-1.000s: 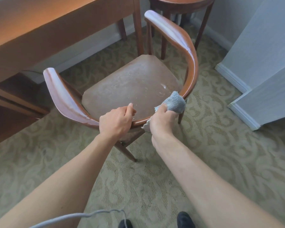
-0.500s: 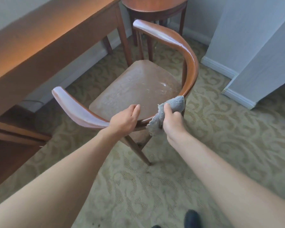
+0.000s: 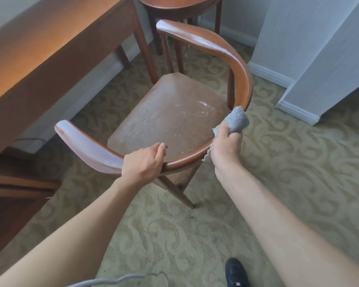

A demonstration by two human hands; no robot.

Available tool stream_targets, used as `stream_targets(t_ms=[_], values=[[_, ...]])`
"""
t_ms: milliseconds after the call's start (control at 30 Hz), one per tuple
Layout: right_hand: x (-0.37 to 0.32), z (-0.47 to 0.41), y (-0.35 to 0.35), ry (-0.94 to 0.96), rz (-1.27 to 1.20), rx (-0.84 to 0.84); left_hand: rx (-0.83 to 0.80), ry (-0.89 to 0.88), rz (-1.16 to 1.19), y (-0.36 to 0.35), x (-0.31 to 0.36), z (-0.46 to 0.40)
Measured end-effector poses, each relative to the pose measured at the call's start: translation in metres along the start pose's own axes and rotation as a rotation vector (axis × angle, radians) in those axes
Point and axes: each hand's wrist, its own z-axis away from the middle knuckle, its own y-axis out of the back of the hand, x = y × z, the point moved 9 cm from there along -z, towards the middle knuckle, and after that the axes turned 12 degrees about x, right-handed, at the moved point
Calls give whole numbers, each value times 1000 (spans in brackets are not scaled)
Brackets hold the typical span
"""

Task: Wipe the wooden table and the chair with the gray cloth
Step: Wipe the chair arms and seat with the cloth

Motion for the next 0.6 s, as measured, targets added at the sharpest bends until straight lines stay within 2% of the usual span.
stream_targets(t_ms=[200,333,400,500,533,600], values=[[26,51,-8,65,-74,53,41,-44,63,-1,3,-1],[37,76,-16,66,-75,165,12,-65,113,-2,1,-1],[53,94,-26,35,-60,225,-63,-128,219,-4,5,1],[84,136,-58,-13,-15,246,-135,-86,528,6,-15,-5],[91,150,-68,-17,-9,246,-124,-99,537,12,-28,-9],[98,169,-81,-19,-56,261,-96,-232,334,19,-56,-14]])
